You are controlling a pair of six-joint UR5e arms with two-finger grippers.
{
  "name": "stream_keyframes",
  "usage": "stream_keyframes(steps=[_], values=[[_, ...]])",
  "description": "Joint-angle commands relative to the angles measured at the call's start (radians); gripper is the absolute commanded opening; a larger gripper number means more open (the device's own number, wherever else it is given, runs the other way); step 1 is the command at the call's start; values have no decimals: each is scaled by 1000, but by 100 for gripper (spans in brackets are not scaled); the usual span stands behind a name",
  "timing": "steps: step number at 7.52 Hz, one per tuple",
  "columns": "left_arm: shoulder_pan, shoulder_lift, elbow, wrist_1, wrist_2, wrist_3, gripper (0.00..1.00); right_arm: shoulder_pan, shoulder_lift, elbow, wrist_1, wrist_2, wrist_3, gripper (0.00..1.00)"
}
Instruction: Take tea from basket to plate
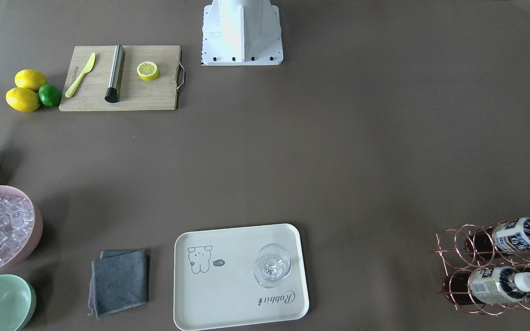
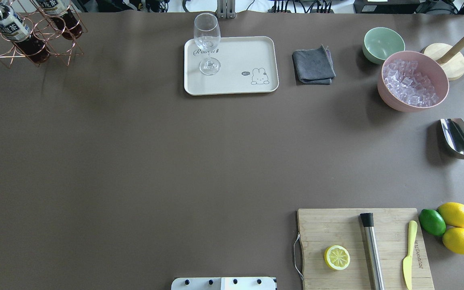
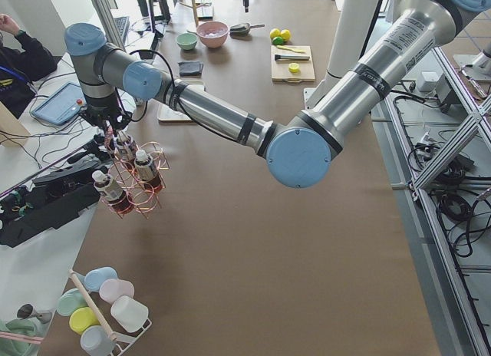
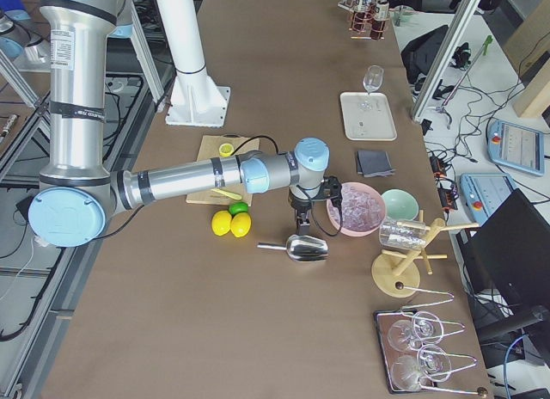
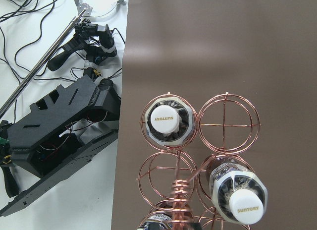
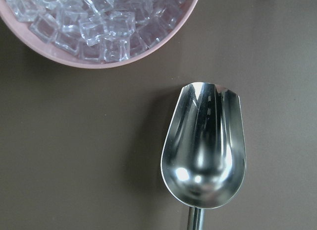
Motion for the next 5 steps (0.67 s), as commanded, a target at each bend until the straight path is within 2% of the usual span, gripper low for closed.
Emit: stream_keyframes(steps=[1, 4, 5], values=[[-82, 89, -98, 35, -12, 3, 0, -23, 15, 8, 0, 18, 57, 100], [-142, 219, -261, 123, -15, 3, 0, -68, 28, 29, -1, 26, 146, 100], [-156, 300, -375, 129, -21, 3, 0, -80, 50, 29, -24, 26, 147, 100]])
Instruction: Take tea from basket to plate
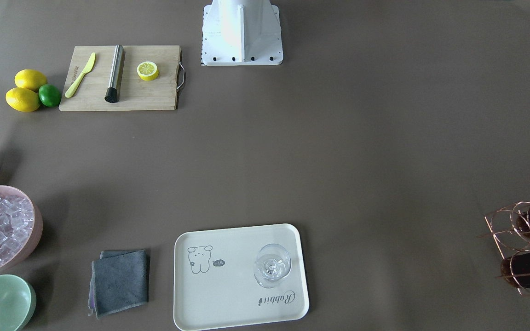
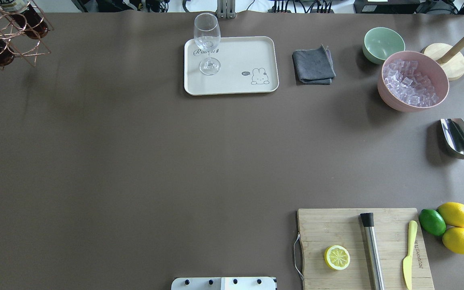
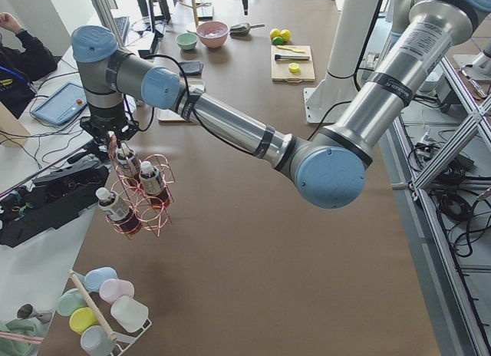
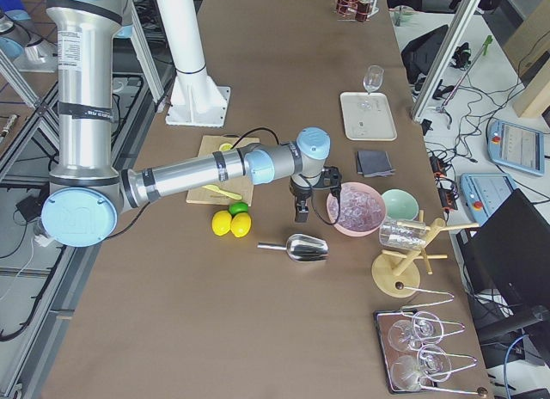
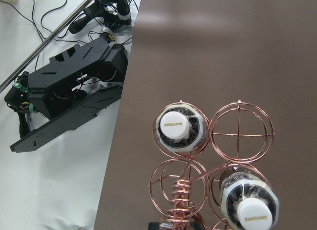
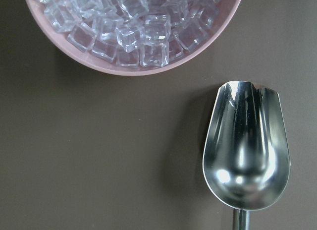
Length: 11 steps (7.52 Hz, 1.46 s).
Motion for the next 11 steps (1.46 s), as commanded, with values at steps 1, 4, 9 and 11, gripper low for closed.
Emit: stream_keyframes(steps=[1, 4, 9, 11], values=[[-35, 178, -256, 65, -8, 3, 0, -36, 81, 0, -88, 1, 15, 100], [68, 193, -545, 280, -29, -21, 0, -67, 173, 1, -216, 0, 15, 100], [370, 109, -736, 291, -37, -415, 0, -140, 216, -11, -204, -3, 171, 100], [471, 52, -716, 286, -37, -520, 0, -162, 253, -22, -213, -4, 191, 100]])
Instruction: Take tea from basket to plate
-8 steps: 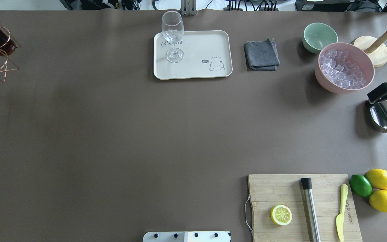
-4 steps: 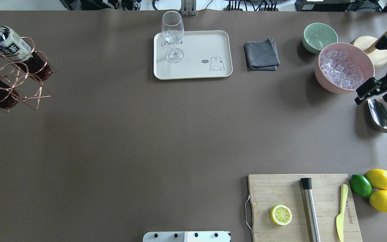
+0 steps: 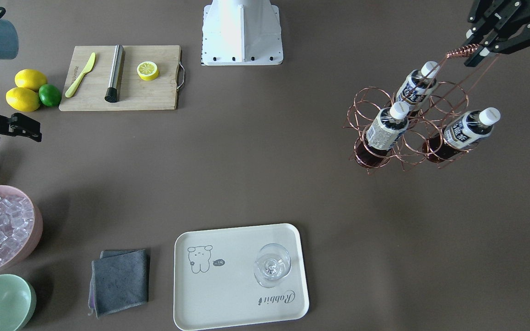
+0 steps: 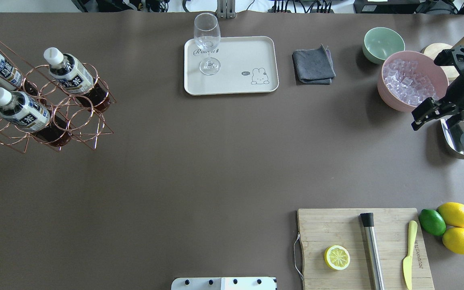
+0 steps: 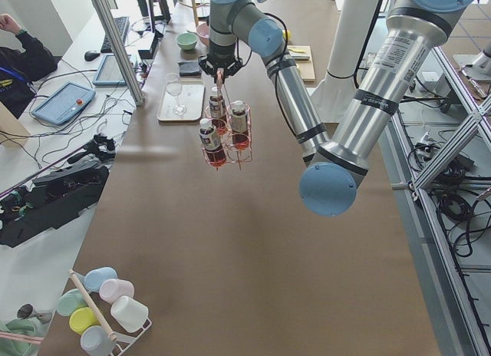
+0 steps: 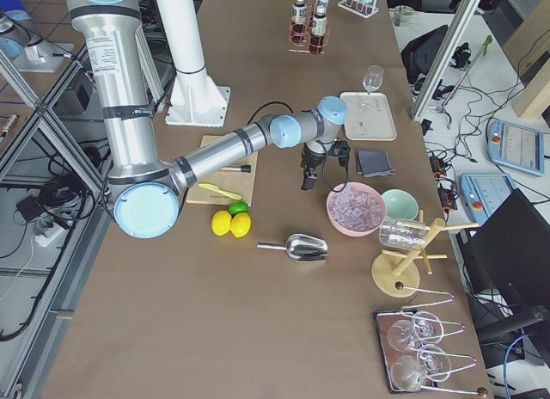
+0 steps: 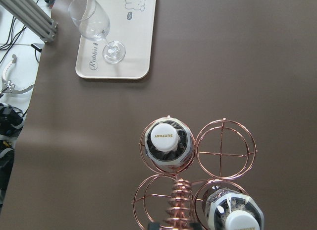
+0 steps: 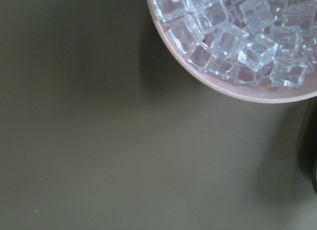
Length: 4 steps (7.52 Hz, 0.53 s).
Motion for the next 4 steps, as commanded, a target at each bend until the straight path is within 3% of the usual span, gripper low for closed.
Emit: stream_keyframes(steps=[1, 3, 4], values=[[126, -85, 29, -5, 2, -148, 0, -19, 35, -9, -6, 2, 33, 100], [269, -178, 71, -14, 49, -269, 0, -21, 32, -9, -6, 15, 33, 100], [318, -227, 132, -86, 93, -329, 0, -21, 32, -9, -6, 24, 33, 100]])
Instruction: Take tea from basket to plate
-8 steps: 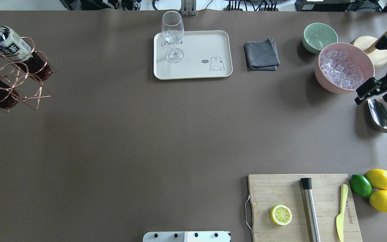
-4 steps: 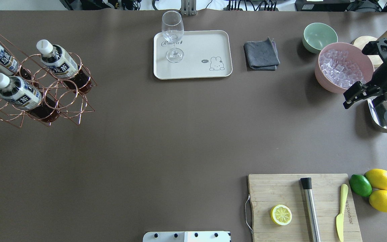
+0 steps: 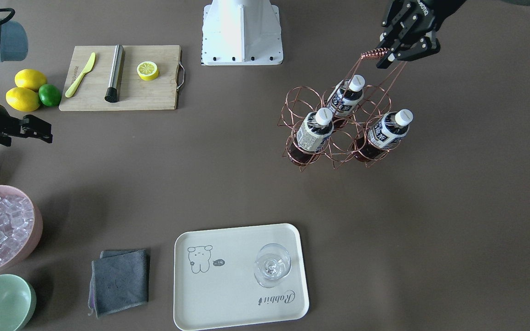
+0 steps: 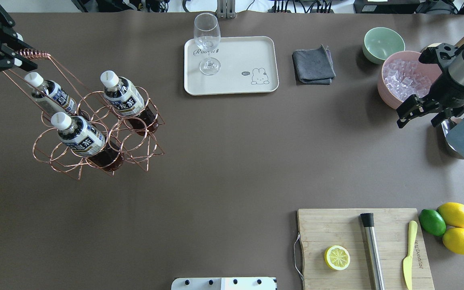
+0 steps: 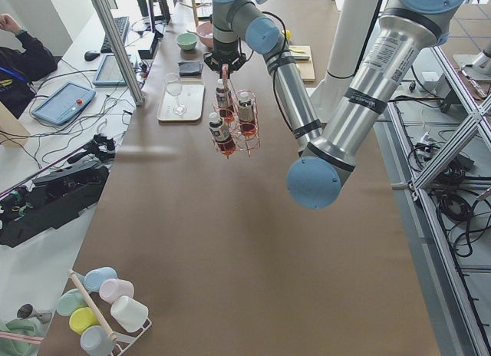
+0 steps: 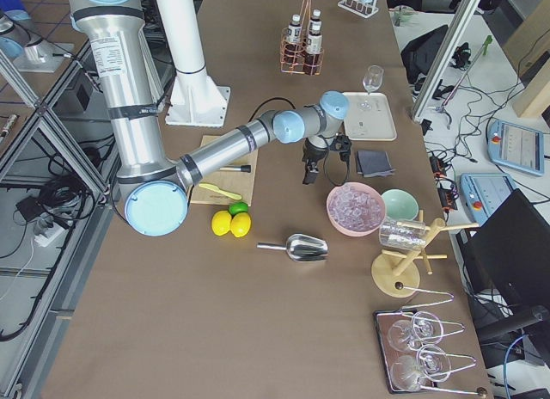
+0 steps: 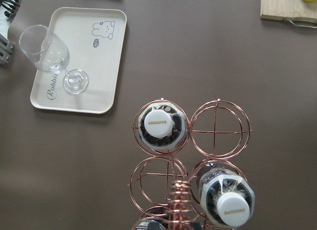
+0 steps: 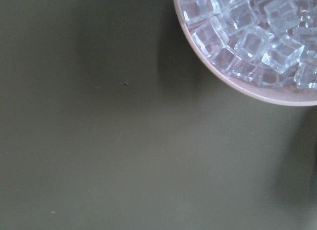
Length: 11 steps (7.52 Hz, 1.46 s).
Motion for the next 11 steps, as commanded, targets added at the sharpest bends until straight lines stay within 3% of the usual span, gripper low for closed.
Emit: stream_keyframes(steps=[1, 3, 6, 11], values=[[132, -125, 146, -137, 67, -125, 0, -3, -1, -1, -1, 17, 2, 100], [160, -202, 248, -171, 67, -125, 0, -7, -2, -2, 1, 17, 2, 100], [250, -313, 284, -170, 135, -226, 0, -7, -8, 9, -4, 20, 2, 100], [324, -294, 284, -203, 197, -247, 0, -7, -18, -1, -1, 49, 2, 100]])
